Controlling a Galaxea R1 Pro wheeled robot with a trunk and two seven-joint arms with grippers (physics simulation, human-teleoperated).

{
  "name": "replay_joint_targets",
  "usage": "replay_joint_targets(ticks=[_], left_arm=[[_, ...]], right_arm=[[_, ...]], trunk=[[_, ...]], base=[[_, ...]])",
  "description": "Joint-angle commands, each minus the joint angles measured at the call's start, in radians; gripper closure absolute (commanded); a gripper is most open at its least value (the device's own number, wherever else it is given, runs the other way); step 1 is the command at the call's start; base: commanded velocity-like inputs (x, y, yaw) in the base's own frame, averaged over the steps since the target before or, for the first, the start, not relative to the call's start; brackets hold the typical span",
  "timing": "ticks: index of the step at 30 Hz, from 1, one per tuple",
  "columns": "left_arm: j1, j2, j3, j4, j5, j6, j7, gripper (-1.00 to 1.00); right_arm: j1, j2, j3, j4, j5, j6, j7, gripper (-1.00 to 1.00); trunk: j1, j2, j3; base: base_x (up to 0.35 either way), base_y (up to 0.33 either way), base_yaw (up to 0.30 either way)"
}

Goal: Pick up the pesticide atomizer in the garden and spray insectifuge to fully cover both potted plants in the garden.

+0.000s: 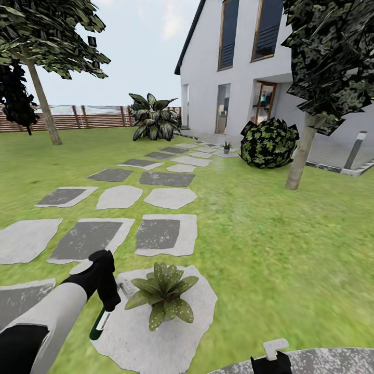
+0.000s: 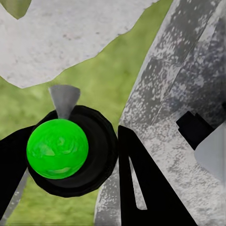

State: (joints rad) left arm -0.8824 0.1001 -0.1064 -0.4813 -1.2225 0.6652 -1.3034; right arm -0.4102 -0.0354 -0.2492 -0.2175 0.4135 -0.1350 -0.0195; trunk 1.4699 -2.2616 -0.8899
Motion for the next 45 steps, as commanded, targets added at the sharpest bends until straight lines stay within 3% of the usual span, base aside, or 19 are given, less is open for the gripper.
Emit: replay_joint_targets(ticks=[1, 9, 20, 34, 45], left_arm=[[0.002, 0.0, -0.005, 0.002, -0.001, 0.011, -0.007, 1.0], [0.008, -0.003, -0.047, 0.007, -0.002, 0.015, -0.007, 1.0], [0.01, -0.007, -0.049, 0.009, 0.0, 0.015, -0.007, 1.0], [0.011, -0.009, -0.049, 0.052, 0.001, 0.013, -0.001, 1.0], [0.011, -0.013, -0.049, 0.053, 0.001, 0.014, 0.0, 1.0]], right_arm=[[-0.001, 0.0, -0.007, 0.001, 0.01, -0.005, -0.002, -1.0], [-0.001, 0.002, -0.007, 0.001, 0.007, -0.004, -0.002, -1.0], [-0.001, 0.002, -0.007, 0.001, 0.007, -0.003, -0.002, -1.0], [-0.001, 0.002, -0.008, 0.001, 0.007, -0.003, -0.002, -1.0], [-0.001, 0.002, -0.007, 0.001, 0.007, -0.003, -0.002, -1.0]], trunk=[[0.0, 0.0, -0.001], [0.0, 0.0, -0.001], [0.0, 0.0, -0.001], [0.0, 0.0, 0.005], [0.0, 0.0, 0.008]], base=[[0.0, 0.0, 0.0], [0.179, 0.121, -0.038], [0.111, 0.242, -0.23], [0.0, 0.01, -0.122], [-0.166, 0.15, -0.069]])
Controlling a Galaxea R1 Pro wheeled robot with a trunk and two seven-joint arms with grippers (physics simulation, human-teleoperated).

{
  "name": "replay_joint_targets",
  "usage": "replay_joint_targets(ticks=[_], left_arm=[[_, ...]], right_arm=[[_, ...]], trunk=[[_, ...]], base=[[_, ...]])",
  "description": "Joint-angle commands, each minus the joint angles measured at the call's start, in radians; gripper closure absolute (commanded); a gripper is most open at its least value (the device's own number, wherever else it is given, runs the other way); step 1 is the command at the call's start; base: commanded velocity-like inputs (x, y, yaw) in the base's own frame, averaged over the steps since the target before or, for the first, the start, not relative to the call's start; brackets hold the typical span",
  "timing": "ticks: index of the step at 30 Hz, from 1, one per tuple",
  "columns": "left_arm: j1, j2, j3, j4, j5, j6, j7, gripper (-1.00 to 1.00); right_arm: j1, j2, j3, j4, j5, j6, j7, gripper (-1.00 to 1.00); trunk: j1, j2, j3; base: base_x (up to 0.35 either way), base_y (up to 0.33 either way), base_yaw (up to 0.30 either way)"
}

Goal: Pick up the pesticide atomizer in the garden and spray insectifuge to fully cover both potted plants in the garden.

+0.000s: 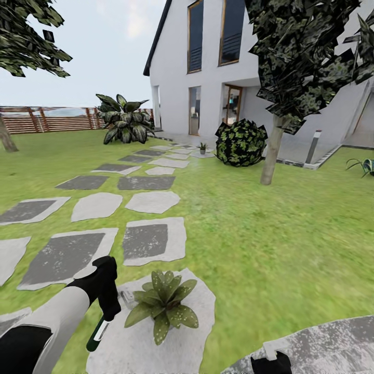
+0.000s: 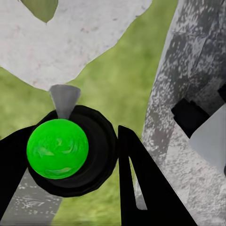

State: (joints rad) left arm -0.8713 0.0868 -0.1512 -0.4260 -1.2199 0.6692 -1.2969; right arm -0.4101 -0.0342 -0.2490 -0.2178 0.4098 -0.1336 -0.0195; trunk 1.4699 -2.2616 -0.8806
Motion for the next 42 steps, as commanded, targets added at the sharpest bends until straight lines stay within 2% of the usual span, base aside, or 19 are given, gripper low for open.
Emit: replay_joint_targets(ticks=[1, 16, 25, 34, 42], left_arm=[[0.0, 0.001, -0.004, -0.002, -0.001, 0.01, -0.006, 1.0], [0.0, 0.001, -0.004, 0.015, -0.003, 0.011, -0.001, 1.0], [0.0, 0.001, -0.004, 0.045, -0.008, 0.01, 0.002, 1.0], [0.0, 0.001, -0.004, 0.046, -0.005, 0.01, 0.005, 1.0], [-0.001, 0.002, -0.004, 0.044, -0.006, 0.012, 0.005, 1.0]], right_arm=[[-0.001, 0.0, -0.007, 0.001, 0.01, -0.004, -0.002, -1.0], [-0.001, 0.0, -0.007, 0.001, 0.01, -0.004, -0.002, -1.0], [-0.001, 0.0, -0.007, 0.001, 0.01, -0.004, -0.002, -1.0], [-0.001, 0.0, -0.007, 0.002, 0.01, -0.004, -0.002, -1.0], [-0.001, 0.0, -0.007, 0.001, 0.01, -0.004, -0.002, -1.0]], trunk=[[0.0, 0.0, -0.001], [0.0, 0.0, -0.001], [0.0, 0.0, -0.001], [0.0, 0.0, -0.001], [0.0, 0.0, -0.001]], base=[[-0.02, 0.292, -0.001], [0.035, 0.288, -0.204], [0.013, 0.021, -0.053], [-0.004, 0.0, -0.244], [-0.194, 0.141, -0.159]])
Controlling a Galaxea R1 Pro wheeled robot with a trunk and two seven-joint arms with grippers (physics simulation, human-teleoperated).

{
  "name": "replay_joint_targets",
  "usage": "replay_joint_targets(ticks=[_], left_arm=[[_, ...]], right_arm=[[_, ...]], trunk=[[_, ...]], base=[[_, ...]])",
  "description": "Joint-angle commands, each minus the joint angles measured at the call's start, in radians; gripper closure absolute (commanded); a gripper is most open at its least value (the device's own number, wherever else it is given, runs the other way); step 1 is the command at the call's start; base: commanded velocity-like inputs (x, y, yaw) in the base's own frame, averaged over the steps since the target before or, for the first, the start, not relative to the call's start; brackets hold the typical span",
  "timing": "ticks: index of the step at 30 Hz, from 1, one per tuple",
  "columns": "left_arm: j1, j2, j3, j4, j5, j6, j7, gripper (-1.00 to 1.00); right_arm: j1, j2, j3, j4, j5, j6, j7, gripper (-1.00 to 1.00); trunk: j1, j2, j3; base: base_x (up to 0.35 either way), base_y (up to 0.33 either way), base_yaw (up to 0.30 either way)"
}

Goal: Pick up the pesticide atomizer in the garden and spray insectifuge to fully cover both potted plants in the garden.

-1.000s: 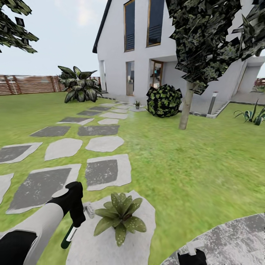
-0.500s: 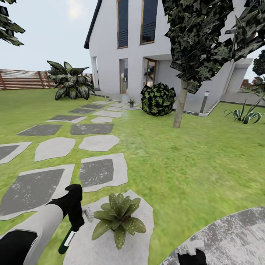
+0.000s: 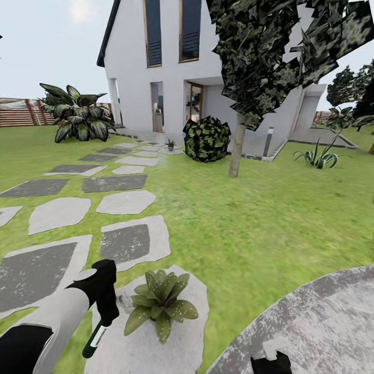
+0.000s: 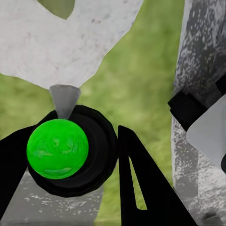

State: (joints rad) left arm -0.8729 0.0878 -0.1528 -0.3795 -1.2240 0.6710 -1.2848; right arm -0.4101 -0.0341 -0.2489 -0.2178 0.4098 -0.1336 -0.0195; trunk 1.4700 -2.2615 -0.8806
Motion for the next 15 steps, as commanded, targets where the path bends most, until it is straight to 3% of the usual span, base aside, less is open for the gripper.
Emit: replay_joint_targets(ticks=[1, 11, 13, 15], left_arm=[[0.0, 0.0, -0.003, -0.002, -0.002, 0.01, -0.007, 1.0], [0.002, 0.0, -0.004, -0.001, -0.003, 0.014, -0.007, 1.0], [0.003, 0.0, -0.004, 0.0, -0.003, 0.014, -0.007, 1.0], [0.045, 0.001, -0.004, -0.006, -0.004, 0.011, 0.02, 1.0]], right_arm=[[-0.001, 0.0, -0.007, 0.001, 0.01, -0.005, -0.002, -1.0], [-0.001, 0.003, -0.008, 0.0, 0.01, -0.005, -0.002, -1.0], [-0.001, 0.001, -0.009, 0.0, 0.01, -0.005, -0.002, -1.0], [-0.001, 0.002, -0.009, 0.0, 0.01, -0.004, -0.002, -1.0]], trunk=[[0.0, 0.0, -0.001], [0.0, 0.0, -0.001], [0.0, 0.0, 0.001], [0.0, 0.0, 0.002]], base=[[-0.026, 0.292, -0.008], [0.024, 0.302, -0.001], [0.156, 0.118, -0.194], [0.02, 0.01, -0.221]])
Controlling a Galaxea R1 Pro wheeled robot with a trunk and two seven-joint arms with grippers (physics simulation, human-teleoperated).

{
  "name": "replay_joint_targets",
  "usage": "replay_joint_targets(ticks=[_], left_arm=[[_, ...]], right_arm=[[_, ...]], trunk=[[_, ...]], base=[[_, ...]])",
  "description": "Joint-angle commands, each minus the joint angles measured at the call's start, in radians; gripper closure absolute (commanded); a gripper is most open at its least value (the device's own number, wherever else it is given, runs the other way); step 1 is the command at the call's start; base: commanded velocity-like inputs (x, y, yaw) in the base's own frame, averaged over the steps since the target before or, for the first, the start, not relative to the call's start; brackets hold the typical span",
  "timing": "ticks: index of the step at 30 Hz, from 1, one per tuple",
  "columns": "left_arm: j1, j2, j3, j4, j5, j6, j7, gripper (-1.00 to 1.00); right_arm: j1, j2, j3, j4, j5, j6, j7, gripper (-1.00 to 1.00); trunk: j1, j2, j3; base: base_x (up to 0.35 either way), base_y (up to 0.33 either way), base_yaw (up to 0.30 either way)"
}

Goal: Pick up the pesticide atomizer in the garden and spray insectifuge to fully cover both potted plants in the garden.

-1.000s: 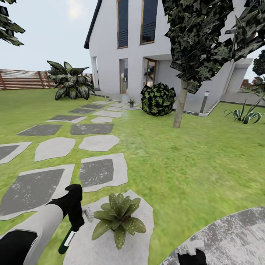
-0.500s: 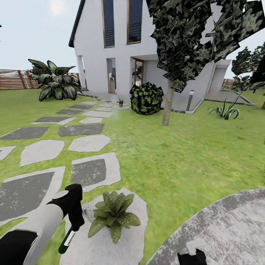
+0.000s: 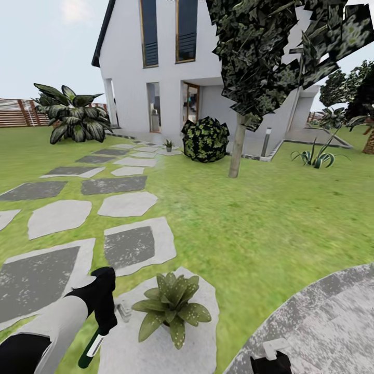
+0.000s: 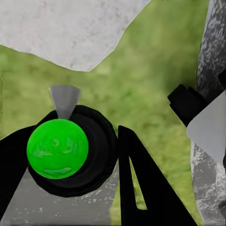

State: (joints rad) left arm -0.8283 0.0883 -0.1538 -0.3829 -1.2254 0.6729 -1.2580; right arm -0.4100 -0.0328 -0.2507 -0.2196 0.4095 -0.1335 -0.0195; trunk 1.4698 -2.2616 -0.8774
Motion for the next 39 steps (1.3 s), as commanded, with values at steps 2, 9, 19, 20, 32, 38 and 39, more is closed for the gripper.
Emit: replay_joint_targets(ticks=[2, 9, 19, 20, 32, 38, 39], left_arm=[[0.007, 0.001, -0.002, -0.003, 0.0, 0.012, 0.027, 1.0], [0.011, 0.001, 0.001, -0.008, 0.003, 0.013, 0.04, 1.0], [0.011, -0.001, 0.0, 0.0, 0.002, 0.013, 0.041, 1.0], [0.011, -0.001, 0.0, 0.001, 0.003, 0.014, 0.042, 1.0], [0.051, -0.024, 0.004, 0.003, 0.017, 0.014, 0.05, 1.0], [0.079, -0.037, 0.006, 0.003, 0.017, 0.014, 0.051, 1.0], [0.08, -0.036, 0.006, 0.003, 0.017, 0.014, 0.052, 1.0]], right_arm=[[-0.001, 0.0, -0.007, 0.002, 0.011, -0.005, -0.002, -1.0], [-0.001, 0.001, -0.006, 0.002, 0.009, -0.006, -0.002, -1.0], [-0.001, 0.001, -0.007, 0.002, 0.01, -0.005, -0.002, -1.0], [-0.001, 0.001, -0.007, 0.002, 0.01, -0.005, -0.002, -1.0], [-0.001, 0.001, -0.007, 0.002, 0.011, -0.005, -0.002, -1.0], [-0.001, -0.001, -0.007, 0.002, 0.011, -0.005, -0.002, -1.0], [-0.001, -0.002, -0.007, 0.002, 0.011, -0.006, -0.002, -1.0]], trunk=[[0.0, 0.0, 0.001], [0.0, 0.0, 0.003], [0.0, 0.0, 0.005], [0.0, 0.0, 0.005], [0.0, 0.0, 0.013], [0.0, 0.0, 0.013], [0.0, 0.0, 0.013]], base=[[0.007, 0.003, -0.222], [0.001, 0.001, -0.093], [-0.128, 0.203, -0.053], [-0.122, 0.279, -0.216], [-0.011, 0.2, -0.22], [0.0, 0.001, -0.027], [0.0, 0.0, -0.001]])
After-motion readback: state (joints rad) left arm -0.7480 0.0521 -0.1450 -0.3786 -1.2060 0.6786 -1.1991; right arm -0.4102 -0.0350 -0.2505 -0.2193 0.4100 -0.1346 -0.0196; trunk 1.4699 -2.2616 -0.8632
